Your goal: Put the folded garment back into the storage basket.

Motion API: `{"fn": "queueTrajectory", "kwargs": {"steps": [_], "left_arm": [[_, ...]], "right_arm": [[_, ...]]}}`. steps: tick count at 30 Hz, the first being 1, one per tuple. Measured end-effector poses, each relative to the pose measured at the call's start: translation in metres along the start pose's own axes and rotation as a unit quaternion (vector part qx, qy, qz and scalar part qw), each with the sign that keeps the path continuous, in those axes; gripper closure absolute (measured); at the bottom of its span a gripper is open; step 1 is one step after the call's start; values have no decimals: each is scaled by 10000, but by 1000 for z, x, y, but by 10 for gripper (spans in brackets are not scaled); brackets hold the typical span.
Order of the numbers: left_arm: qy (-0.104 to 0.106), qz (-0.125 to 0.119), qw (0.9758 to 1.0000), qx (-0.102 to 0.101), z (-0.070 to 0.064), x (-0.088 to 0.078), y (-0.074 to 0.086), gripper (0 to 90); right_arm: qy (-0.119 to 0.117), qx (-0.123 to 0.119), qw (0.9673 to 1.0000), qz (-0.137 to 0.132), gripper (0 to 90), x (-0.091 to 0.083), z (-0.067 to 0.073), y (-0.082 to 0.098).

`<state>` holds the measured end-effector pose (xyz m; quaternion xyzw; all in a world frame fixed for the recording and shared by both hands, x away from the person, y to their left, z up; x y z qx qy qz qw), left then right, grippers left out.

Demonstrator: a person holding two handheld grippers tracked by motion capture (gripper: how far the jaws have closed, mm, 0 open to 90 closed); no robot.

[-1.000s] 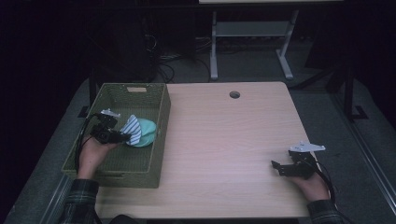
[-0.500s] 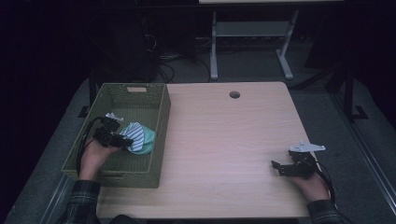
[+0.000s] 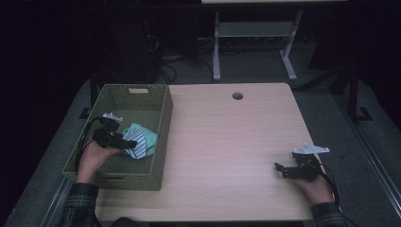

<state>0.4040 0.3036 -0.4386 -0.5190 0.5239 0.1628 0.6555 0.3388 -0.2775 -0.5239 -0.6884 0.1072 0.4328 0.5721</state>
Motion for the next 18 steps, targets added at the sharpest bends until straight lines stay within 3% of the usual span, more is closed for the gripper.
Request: {"fn": "queueTrajectory", "kwargs": {"steps": [8,18], "left_arm": [[85,-282,9994,156,-18,-16,-19,189],[441,-686,9953,523,-65,-27,-51,189]], "right_arm": [[0,0,10000,-1,129,0,0,0],[-5,1,10000,-1,129,0,0,0]]}}
Point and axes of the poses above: each handheld gripper's, and its own axes: x roughly forward along the jaws, y roughly out of its underside, z roughly to its left, the point moved 6 cm from there along x, roughly forward along the jaws, and after that the axes turned 2 degrees about z, right-handed, at the moved point
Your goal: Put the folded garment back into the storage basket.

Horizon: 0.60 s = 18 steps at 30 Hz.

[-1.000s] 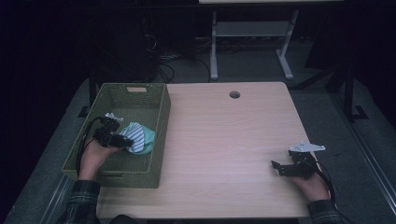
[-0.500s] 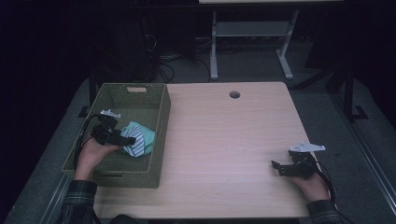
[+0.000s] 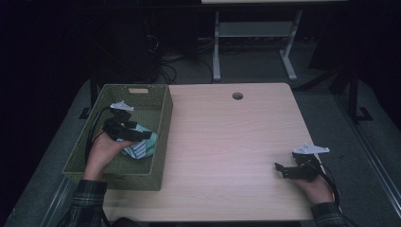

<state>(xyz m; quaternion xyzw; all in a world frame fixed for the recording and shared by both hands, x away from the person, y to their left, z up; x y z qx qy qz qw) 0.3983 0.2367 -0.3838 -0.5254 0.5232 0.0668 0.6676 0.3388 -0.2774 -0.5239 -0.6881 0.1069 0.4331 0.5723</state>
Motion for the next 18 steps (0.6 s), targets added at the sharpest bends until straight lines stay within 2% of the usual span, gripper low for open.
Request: {"fn": "queueTrajectory", "kwargs": {"steps": [8,15,18], "left_arm": [[284,-272,9988,287,-41,9,-29,189],[629,-402,9960,492,-78,27,-45,189],[741,-397,9944,644,-94,37,-48,189]], "right_arm": [[5,-5,10000,0,129,0,0,0],[5,-3,10000,0,129,0,0,0],[7,-1,10000,0,129,0,0,0]]}}
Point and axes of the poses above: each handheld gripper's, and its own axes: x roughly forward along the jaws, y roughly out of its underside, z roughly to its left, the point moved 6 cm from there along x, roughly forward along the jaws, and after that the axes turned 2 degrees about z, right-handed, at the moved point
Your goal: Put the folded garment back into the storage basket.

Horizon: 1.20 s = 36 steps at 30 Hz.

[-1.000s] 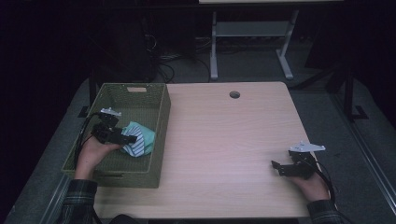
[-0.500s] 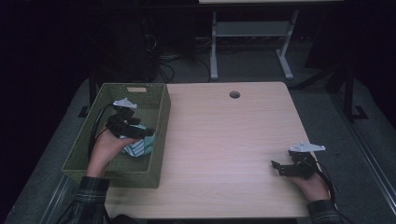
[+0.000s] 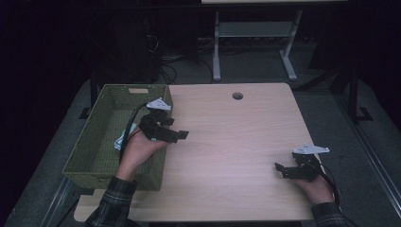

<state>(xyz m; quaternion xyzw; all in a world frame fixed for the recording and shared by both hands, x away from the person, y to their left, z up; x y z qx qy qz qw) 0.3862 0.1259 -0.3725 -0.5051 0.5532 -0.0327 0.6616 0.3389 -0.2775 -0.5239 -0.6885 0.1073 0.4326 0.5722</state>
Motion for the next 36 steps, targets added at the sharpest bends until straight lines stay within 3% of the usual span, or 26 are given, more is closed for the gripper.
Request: {"fn": "queueTrajectory", "kwargs": {"steps": [7,16,36], "left_arm": [[196,14,9997,154,-24,29,-1,182],[151,73,9991,380,-43,58,7,182],[39,473,9966,674,-59,111,43,181]], "right_arm": [[-2,-1,10000,-4,129,0,0,0],[-2,-2,10000,1,129,0,0,0],[-1,-3,10000,2,129,0,0,0]]}}
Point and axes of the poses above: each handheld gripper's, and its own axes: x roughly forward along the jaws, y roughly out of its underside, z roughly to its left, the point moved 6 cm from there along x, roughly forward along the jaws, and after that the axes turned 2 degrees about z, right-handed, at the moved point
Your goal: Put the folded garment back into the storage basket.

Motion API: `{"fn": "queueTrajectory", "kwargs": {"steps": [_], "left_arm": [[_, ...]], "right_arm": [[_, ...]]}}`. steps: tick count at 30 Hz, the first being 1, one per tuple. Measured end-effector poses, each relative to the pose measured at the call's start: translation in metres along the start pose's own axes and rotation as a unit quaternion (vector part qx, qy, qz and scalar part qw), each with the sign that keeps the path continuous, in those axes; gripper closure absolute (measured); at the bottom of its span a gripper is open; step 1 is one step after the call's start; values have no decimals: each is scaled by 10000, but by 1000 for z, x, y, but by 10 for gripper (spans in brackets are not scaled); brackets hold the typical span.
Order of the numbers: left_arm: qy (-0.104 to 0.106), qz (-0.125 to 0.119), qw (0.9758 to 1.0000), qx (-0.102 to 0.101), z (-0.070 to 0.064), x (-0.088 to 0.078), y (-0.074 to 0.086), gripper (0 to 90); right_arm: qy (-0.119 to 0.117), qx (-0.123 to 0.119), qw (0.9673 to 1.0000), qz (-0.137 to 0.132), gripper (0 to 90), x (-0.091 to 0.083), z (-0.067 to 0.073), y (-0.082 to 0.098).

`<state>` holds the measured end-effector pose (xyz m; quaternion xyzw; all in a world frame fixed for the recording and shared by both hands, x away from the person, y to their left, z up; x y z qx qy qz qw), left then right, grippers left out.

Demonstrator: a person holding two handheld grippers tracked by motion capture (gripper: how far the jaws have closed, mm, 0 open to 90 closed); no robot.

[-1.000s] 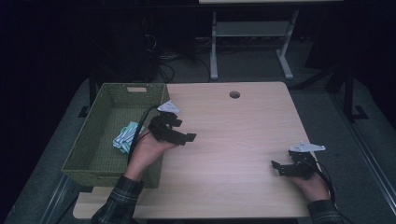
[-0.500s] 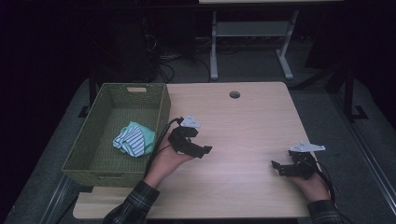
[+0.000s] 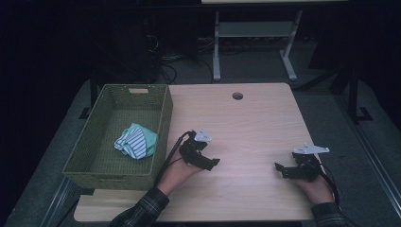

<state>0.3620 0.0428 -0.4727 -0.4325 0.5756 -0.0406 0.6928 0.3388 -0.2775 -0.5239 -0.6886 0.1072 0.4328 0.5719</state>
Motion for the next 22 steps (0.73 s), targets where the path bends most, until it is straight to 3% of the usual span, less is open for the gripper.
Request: {"fn": "queueTrajectory", "kwargs": {"steps": [10,22], "left_arm": [[-70,193,9998,76,-4,24,13,181],[-87,344,9993,98,-6,30,19,181]], "right_arm": [[-1,0,10000,0,129,0,0,0],[-1,-1,10000,0,129,0,0,0]]}}
Point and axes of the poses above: each handheld gripper's, and its own axes: x roughly forward along the jaws, y roughly out of its underside, z roughly to its left, the point moved 6 cm from there along x, roughly forward along the jaws, and after that the axes turned 2 degrees about z, right-handed, at the moved point
